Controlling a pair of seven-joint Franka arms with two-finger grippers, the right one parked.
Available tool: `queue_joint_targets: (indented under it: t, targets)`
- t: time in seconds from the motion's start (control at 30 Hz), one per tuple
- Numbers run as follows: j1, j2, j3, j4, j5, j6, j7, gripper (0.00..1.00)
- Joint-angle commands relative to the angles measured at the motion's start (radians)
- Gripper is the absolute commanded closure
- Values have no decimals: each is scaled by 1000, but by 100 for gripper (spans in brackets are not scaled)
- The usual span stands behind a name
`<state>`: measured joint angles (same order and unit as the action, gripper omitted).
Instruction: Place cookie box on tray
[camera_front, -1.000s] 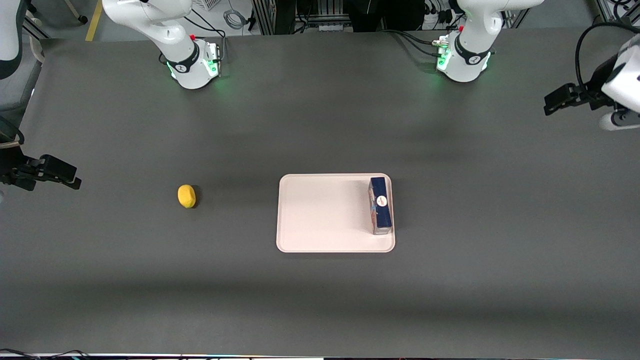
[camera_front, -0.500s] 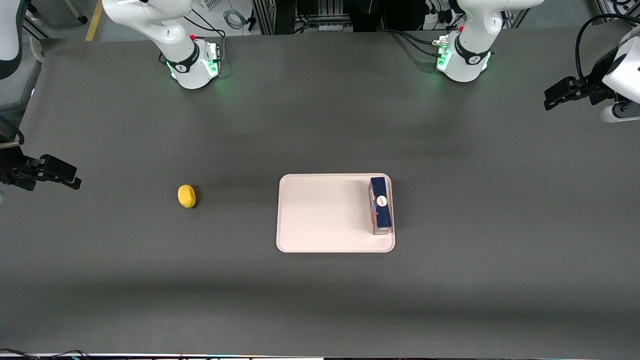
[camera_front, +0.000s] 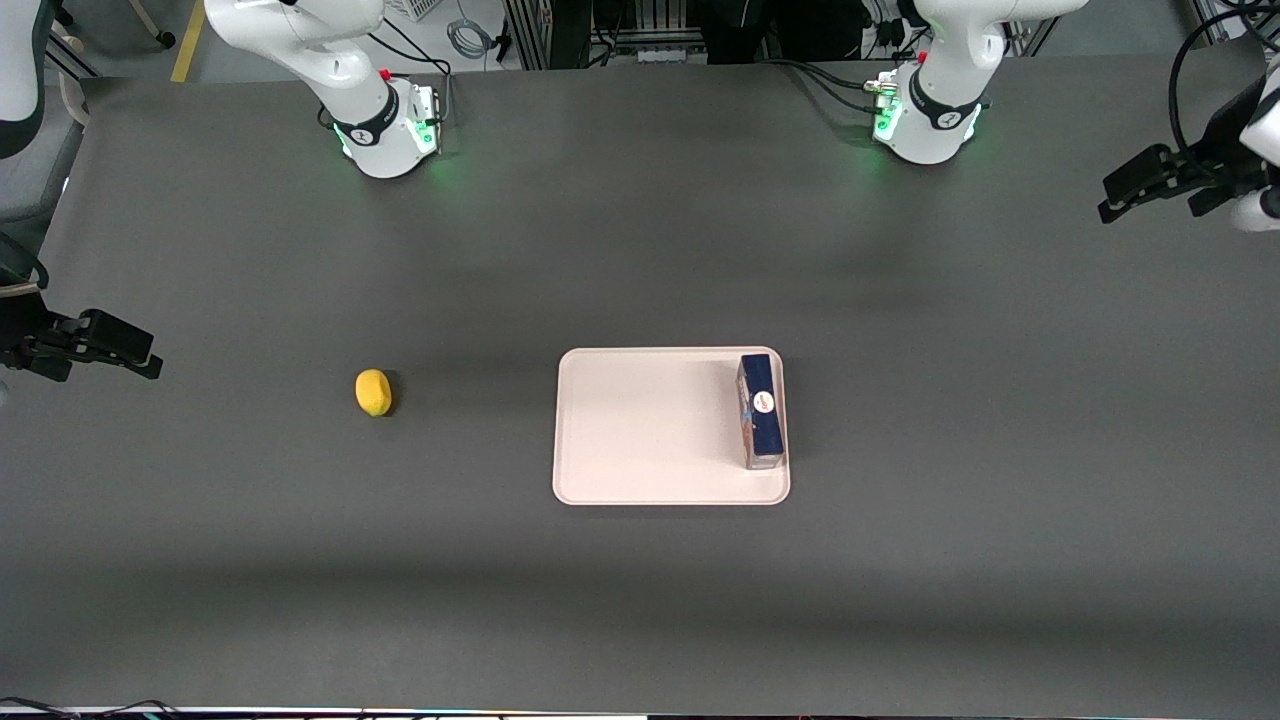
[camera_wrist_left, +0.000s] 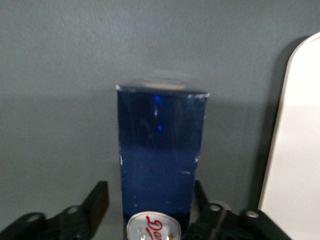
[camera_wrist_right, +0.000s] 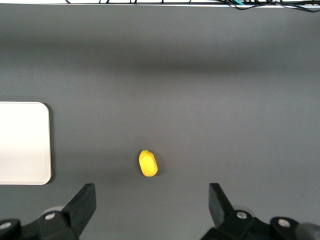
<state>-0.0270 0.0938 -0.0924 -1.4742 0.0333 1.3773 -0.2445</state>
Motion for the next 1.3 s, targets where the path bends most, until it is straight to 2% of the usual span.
queue_joint_targets:
  t: [0.0,0.33,0.5,0.9,1.27]
  targets:
    - [-10,-75,33,-46,-7,-40,37,0]
    - [-11,-124,68,-58,-10,-53,79,0]
    - [-25,-150,125,-61,-13,-60,125,0]
    - [-21,-169,117,-67,-23,-63,149,0]
    - [-19,-285,114,-210,-24,45,159,0]
